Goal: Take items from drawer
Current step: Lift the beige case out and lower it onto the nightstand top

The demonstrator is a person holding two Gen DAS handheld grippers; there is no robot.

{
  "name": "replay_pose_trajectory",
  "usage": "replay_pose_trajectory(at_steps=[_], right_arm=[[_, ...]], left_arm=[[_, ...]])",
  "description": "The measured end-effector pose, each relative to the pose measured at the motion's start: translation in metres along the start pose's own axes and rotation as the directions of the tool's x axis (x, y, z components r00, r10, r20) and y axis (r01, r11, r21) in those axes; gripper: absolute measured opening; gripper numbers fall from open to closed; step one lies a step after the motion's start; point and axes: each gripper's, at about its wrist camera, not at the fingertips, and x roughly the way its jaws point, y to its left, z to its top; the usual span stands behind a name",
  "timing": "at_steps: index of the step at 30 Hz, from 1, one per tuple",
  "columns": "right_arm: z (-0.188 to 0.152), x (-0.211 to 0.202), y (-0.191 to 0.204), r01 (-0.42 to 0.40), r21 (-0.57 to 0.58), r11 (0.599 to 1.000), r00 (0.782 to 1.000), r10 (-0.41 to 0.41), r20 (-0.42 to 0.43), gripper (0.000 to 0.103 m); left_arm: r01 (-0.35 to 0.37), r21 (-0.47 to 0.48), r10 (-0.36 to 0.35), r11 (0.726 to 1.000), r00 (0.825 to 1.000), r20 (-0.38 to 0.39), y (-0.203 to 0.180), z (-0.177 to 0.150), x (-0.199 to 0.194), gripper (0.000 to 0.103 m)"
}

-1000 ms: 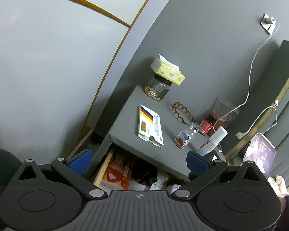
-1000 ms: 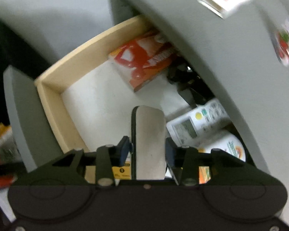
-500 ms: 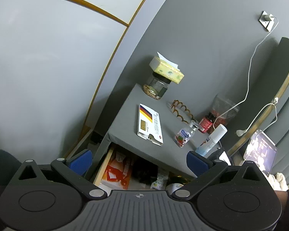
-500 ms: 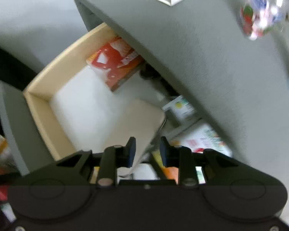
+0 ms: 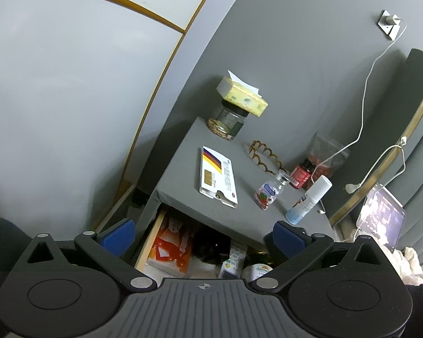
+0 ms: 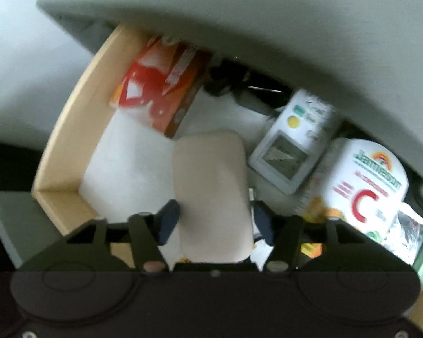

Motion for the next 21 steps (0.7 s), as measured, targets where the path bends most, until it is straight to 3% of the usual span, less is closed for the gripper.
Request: replay_pose_trajectory(at_steps=[12, 18, 21], right_arm=[[-0.033, -0.025, 0.027, 0.078, -0.221, 0.972, 0.993, -0.055, 0.106, 0.059], [-0.047, -0.043, -0.002, -0.118, -0.036, 0.992, 0.992, 0.119, 0.047, 0.059], [-0.06, -0.05, -0.041, -0.28, 0.18, 0.943, 0.96, 0.275, 0.05, 0.059]], left_arm=[[0.011, -0.034, -0.011, 0.999, 1.0, 0.01, 0.005, 0.003, -0.001, 0.103], [0.011, -0.036, -0.01, 0.999, 1.0, 0.011, 0.005, 0.003, -0.002, 0.103], [0.013, -0.038, -0.012, 0.999, 1.0, 0.011, 0.005, 0.003, -0.002, 0.103]])
